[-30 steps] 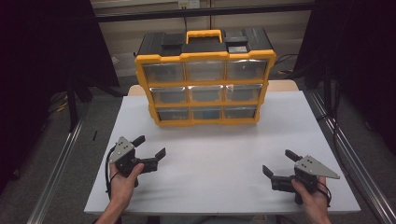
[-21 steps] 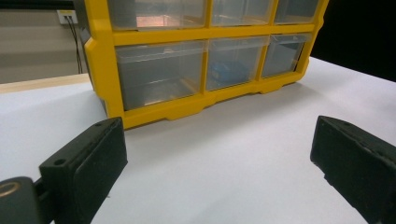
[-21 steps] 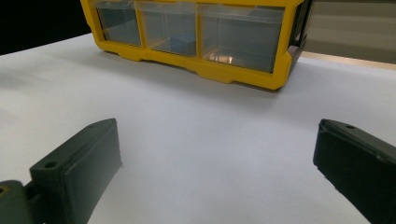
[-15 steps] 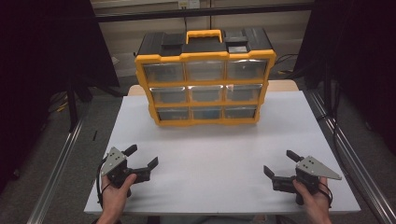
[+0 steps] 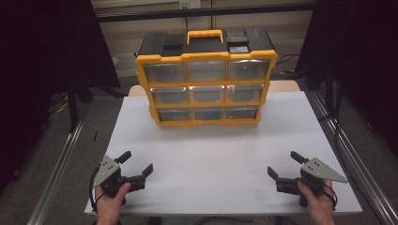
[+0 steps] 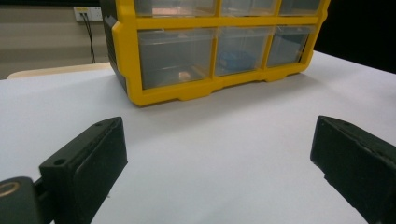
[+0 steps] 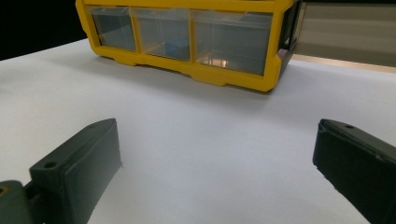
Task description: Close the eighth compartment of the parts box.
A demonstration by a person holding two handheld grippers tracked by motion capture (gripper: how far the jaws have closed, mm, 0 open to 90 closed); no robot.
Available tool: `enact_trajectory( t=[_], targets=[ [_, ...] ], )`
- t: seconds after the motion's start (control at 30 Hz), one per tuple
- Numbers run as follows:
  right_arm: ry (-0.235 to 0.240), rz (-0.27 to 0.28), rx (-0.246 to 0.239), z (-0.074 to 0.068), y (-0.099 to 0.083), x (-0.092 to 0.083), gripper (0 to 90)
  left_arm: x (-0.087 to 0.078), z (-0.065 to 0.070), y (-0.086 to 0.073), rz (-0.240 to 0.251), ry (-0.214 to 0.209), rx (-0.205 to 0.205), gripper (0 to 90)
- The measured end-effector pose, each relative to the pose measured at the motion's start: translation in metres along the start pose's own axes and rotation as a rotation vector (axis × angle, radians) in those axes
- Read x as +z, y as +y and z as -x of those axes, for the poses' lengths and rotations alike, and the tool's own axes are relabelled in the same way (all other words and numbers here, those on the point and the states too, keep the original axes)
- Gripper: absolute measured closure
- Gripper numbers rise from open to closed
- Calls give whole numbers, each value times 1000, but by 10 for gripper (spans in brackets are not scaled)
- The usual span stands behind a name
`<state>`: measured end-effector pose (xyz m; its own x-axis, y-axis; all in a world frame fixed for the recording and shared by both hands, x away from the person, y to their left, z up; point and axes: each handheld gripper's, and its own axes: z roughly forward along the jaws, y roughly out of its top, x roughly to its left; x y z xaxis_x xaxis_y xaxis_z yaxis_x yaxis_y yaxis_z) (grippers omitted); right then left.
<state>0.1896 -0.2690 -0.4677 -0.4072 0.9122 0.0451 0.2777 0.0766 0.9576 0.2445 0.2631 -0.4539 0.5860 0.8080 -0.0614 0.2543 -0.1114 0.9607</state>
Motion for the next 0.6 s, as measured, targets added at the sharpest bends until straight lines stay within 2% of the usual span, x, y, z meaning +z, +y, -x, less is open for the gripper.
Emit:
enact_trajectory(
  t=[0.03, 0.23, 0.6],
  targets=[
    [0, 3, 0, 0, 0, 0, 9, -1, 0, -1, 0, -3, -12, 38],
    [-8, 8, 8, 0, 0, -3, 10, -2, 0, -2, -6, 3, 1, 38],
    [2, 1, 5, -1, 0, 0, 10, 1, 0, -1, -6, 9, -3, 38]
  ],
)
